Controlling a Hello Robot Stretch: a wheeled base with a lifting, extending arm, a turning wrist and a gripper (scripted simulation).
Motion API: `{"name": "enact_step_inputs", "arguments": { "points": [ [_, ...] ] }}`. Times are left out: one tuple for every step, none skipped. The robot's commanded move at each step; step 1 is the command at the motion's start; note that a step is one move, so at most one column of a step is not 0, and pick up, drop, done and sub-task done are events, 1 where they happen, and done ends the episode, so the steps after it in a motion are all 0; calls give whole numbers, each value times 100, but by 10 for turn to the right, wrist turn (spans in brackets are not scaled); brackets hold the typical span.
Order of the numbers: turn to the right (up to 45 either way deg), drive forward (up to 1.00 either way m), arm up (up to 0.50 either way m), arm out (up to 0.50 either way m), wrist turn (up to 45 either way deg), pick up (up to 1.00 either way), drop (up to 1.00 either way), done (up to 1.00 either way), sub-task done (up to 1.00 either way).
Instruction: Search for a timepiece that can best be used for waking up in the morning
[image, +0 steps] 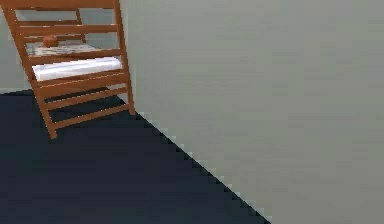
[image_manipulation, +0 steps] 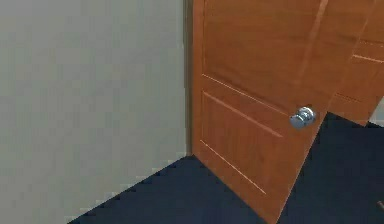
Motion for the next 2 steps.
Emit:
{"name": "enact_step_inputs", "arguments": {
  "points": [
    [0, 5, 0, 0, 0, 0, 0, 0, 0],
    [-360, 0, 0, 0, 0, 0, 0, 0, 0]
  ]
}}
